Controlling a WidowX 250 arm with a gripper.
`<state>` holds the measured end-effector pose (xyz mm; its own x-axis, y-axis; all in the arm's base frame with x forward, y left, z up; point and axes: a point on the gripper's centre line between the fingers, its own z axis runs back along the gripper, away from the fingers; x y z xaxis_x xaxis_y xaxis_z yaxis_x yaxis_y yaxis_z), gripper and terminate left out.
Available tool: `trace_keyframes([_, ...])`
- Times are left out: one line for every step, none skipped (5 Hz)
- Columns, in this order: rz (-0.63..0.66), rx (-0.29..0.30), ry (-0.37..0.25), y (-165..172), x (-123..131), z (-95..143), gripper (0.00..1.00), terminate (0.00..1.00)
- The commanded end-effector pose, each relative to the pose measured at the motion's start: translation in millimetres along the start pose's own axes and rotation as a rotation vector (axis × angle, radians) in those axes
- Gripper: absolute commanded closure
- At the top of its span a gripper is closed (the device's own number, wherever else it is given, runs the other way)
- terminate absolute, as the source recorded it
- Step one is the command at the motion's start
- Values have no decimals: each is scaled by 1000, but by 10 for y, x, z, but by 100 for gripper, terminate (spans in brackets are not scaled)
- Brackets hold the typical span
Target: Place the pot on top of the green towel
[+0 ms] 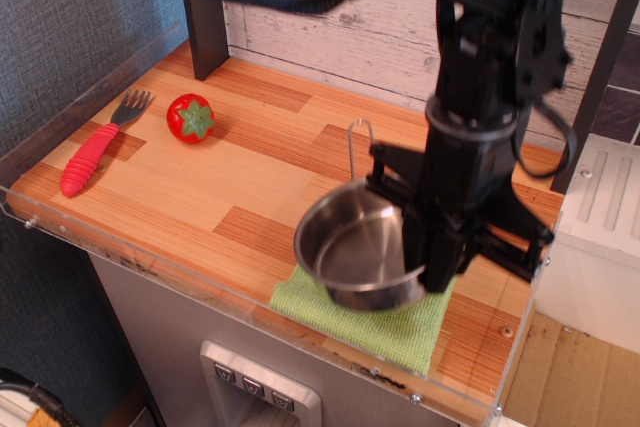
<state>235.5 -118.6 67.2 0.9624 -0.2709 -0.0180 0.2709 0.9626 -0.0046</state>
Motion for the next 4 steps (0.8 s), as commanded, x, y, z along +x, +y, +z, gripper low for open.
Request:
trace_keyframes([19, 8, -5, 39, 114, -76, 100, 0])
trace_keyframes([-6, 2, 43, 23, 91, -183, 0, 0])
trace_keyframes([-46, -6, 5, -14, 50, -3, 0, 0])
trace_keyframes([-54, -54, -73, 13, 15, 261, 0, 0])
